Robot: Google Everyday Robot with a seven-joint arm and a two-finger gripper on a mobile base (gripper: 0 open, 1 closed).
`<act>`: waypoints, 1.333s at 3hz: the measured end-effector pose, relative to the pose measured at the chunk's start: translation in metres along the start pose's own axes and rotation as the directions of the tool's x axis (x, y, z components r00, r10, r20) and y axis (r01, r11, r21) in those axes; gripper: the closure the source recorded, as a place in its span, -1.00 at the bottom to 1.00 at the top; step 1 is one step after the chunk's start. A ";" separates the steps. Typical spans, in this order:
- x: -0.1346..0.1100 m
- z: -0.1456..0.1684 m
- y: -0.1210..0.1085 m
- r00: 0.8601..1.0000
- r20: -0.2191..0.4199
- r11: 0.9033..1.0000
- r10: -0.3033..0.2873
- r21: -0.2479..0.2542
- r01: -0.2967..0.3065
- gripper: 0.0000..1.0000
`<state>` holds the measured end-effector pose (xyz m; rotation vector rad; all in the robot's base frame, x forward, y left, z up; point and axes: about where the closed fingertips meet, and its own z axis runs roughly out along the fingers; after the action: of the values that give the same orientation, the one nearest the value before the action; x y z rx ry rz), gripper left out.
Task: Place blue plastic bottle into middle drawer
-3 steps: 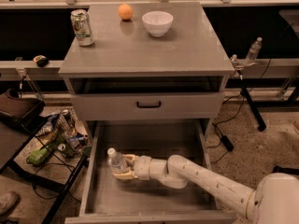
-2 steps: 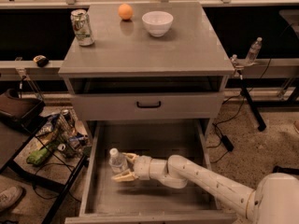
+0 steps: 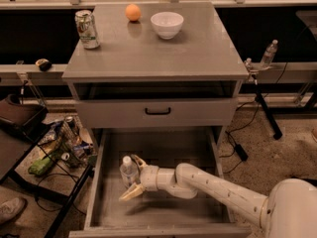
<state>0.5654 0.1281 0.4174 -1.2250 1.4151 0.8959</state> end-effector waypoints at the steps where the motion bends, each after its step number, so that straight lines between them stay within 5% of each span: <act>1: -0.023 0.006 0.012 0.996 -0.088 0.999 -0.030 -0.020 0.028 -1.00; 2: -0.061 0.007 0.035 0.975 -0.215 0.998 -0.056 -0.016 0.054 -1.00; 3: -0.089 0.006 0.064 0.943 -0.333 1.000 0.004 0.030 0.007 -1.00; 4: -0.098 -0.008 0.076 0.924 -0.382 0.998 -0.028 0.041 0.047 -1.00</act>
Offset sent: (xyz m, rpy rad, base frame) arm -0.0766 0.0350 0.1431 -0.4837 -0.0978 0.0084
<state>0.4863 0.1580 0.5084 -1.4373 1.7017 0.6097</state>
